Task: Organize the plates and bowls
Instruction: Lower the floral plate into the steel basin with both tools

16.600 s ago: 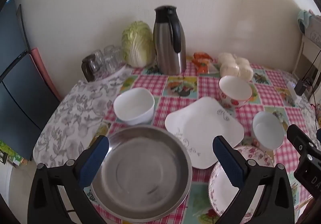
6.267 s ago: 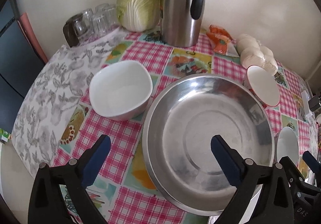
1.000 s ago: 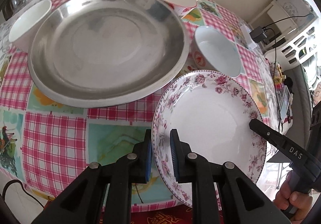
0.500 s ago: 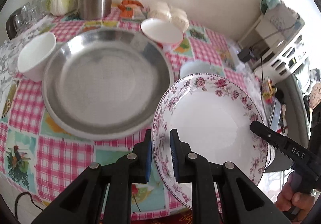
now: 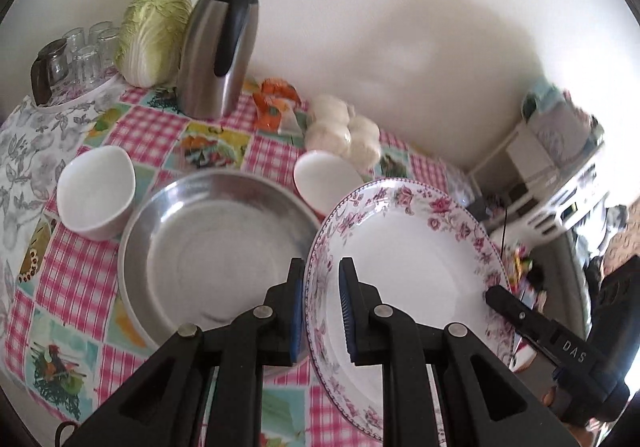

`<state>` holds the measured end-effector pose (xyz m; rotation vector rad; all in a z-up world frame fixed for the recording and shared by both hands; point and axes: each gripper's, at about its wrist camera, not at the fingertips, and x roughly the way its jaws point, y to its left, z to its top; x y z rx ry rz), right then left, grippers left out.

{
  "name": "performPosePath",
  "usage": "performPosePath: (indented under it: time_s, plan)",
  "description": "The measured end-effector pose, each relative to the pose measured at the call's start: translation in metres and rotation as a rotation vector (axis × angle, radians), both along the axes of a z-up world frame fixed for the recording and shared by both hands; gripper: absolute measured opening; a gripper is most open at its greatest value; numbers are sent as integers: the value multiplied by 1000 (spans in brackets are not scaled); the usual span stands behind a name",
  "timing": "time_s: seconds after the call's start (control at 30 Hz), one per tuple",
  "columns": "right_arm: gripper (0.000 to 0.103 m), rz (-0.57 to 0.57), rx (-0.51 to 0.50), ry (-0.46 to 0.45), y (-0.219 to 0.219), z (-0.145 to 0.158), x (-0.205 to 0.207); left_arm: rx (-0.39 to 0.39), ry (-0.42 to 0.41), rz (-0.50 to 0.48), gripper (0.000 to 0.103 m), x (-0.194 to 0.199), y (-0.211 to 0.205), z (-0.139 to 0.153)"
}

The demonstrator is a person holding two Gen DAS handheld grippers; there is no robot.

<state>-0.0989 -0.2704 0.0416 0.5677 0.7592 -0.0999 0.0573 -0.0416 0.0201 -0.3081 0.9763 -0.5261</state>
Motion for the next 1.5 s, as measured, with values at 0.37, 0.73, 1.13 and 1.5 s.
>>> performPosePath:
  time_s: [0.37, 0.73, 1.13, 1.5]
  plan:
    - [12, 60, -10, 22, 14, -14, 53, -50, 25, 90, 17, 35, 23, -14]
    - [12, 110, -11, 89, 38, -38, 79, -67, 100, 154, 17, 46, 54, -45]
    - [12, 170, 41, 126, 71, -61, 103, -86, 154, 239, 17, 56, 97, -65]
    - [12, 194, 59, 187, 83, -86, 122, -51, 220, 251, 17, 69, 102, -89]
